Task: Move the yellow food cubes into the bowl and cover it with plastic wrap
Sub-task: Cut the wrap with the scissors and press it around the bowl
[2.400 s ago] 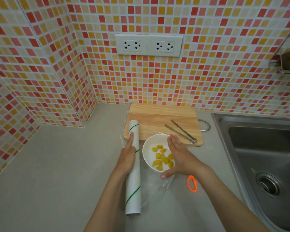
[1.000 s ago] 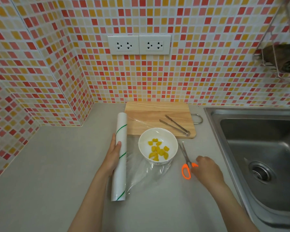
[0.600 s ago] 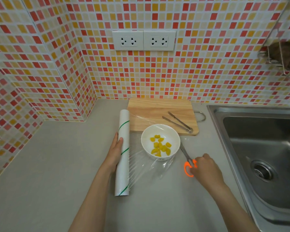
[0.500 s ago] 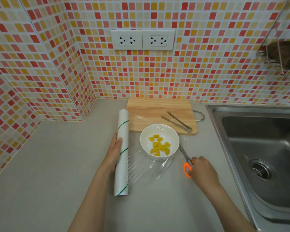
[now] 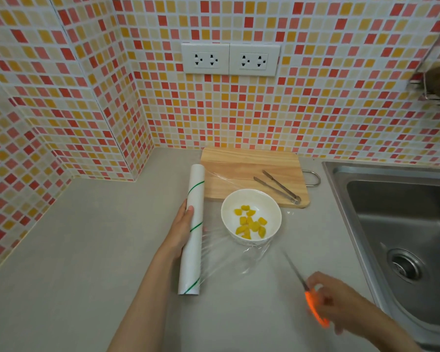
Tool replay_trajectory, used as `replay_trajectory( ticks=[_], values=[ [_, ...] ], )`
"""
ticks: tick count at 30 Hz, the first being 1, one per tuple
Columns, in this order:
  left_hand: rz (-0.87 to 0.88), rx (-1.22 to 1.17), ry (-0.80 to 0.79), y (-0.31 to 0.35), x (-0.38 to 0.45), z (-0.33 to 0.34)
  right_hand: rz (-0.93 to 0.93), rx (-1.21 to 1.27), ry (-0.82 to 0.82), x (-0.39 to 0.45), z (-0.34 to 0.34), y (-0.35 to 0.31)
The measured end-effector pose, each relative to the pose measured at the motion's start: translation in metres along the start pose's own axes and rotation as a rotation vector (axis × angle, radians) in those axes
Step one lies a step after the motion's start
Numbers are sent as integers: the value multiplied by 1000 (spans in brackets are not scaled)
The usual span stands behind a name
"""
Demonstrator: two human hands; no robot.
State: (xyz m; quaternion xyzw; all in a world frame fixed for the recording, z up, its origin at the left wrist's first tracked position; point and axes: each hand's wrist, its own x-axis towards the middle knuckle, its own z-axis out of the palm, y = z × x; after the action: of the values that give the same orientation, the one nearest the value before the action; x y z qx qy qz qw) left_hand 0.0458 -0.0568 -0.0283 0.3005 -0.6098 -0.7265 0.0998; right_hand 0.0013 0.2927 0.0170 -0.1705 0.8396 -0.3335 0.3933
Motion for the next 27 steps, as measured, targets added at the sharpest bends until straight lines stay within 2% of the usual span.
replay_trajectory(
  ticks=[3,8,13,15,22,27],
  values=[
    [-37,-27,-2,0,-1,2,-81,-41,-236,-7,40,-16],
    [-25,-64,6,0,-6,0,-122,-14,-379,5,95,-56],
    [-18,-81,14,0,-8,0,-87,216,-407,13,107,-80],
    [-15,-81,21,-1,-9,0,-49,292,-395,17,108,-83],
    [-30,-47,35,-6,-8,-3,-46,426,-194,34,113,-98],
    [-7,-8,42,-8,-6,-5,-59,421,-105,41,112,-102]
  ],
)
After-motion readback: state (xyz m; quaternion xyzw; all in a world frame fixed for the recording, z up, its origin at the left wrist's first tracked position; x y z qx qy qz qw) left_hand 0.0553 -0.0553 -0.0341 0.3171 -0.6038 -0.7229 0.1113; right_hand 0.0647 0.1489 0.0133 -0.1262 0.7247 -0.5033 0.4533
